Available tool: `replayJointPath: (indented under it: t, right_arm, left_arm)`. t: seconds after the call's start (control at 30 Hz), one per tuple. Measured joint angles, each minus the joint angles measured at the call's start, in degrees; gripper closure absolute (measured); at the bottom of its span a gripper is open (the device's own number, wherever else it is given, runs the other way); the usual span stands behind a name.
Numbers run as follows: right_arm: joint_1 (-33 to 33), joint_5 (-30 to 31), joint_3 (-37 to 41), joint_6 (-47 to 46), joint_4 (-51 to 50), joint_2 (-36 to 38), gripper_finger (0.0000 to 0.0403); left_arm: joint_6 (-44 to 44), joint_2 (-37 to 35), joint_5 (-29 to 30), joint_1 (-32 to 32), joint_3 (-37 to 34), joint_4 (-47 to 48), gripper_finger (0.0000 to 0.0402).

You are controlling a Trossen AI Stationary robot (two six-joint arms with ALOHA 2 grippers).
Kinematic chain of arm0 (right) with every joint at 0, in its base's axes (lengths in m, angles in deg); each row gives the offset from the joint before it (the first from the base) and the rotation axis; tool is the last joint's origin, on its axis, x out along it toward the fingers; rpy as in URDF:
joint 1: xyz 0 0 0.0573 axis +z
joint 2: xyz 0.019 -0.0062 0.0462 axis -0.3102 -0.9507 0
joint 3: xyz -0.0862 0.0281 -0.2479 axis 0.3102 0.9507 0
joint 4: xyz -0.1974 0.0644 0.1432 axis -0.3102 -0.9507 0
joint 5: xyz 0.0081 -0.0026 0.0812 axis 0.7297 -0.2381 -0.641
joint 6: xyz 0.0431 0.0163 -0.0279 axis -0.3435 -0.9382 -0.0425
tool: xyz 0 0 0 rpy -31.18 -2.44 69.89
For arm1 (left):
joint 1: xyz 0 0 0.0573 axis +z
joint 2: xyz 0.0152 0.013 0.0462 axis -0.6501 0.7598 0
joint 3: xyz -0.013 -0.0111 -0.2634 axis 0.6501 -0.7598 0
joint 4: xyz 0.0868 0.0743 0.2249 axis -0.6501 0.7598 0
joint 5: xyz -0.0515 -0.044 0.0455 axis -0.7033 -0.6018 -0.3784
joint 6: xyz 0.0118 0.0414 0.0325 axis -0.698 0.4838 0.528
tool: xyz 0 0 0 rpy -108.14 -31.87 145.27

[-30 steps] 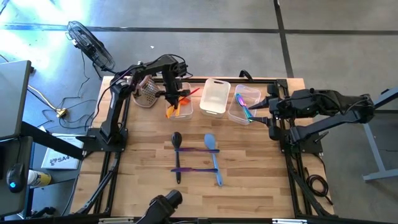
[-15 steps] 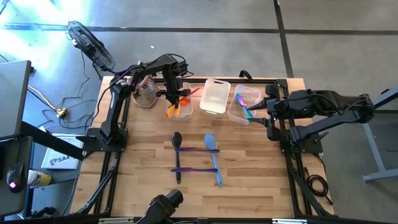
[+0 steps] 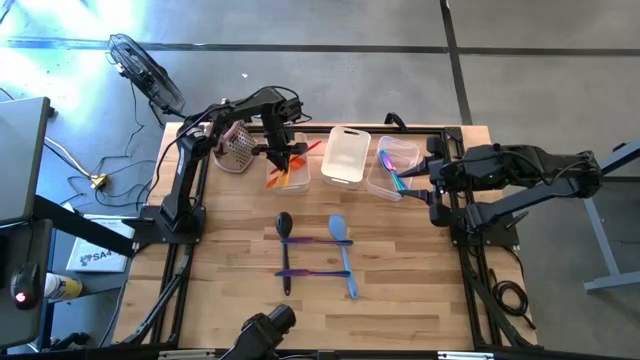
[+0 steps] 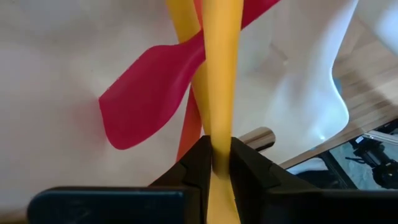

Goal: Pick & Place Kitchen Items
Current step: Put the yellow spatula into the left white bin, then put the blue table knife into the transparent bin

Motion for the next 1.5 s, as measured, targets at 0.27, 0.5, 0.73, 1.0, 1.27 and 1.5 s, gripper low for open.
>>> replayJointPath:
  t: [0.27,0.5,0.73,1.0,1.27,1.5]
  right_arm:
    - [0.0,0.0,0.0,0.0,-1.2,0.0,0.0243]
    - [0.0,0.0,0.0,0.0,-2.1,0.0,0.0243]
    - [0.0,0.0,0.0,1.0,-2.2,0.0,0.0243]
    - [0.0,0.0,0.0,2.2,-2.1,0.0,0.0243]
    - [-0.4,-0.3,0.0,4.8,0.4,0.0,0.0243]
    - [-5.3,-7.4,0.0,5.1,1.0,0.0,0.0243]
  left_arm:
    - [0.4,0.0,0.0,0.0,0.0,-1.1,0.0350]
    - [0.5,0.0,0.0,0.0,0.0,-2.8,0.0349]
    - [-2.2,0.0,0.3,0.0,0.0,-2.7,0.0316]
    - [-2.1,0.0,3.5,-0.4,0.0,-3.2,0.0260]
    - [-4.2,-0.5,1.9,-0.4,0.7,-2.1,0.0258]
    - [-4.3,-0.6,7.0,-0.4,5.3,3.5,0.0258]
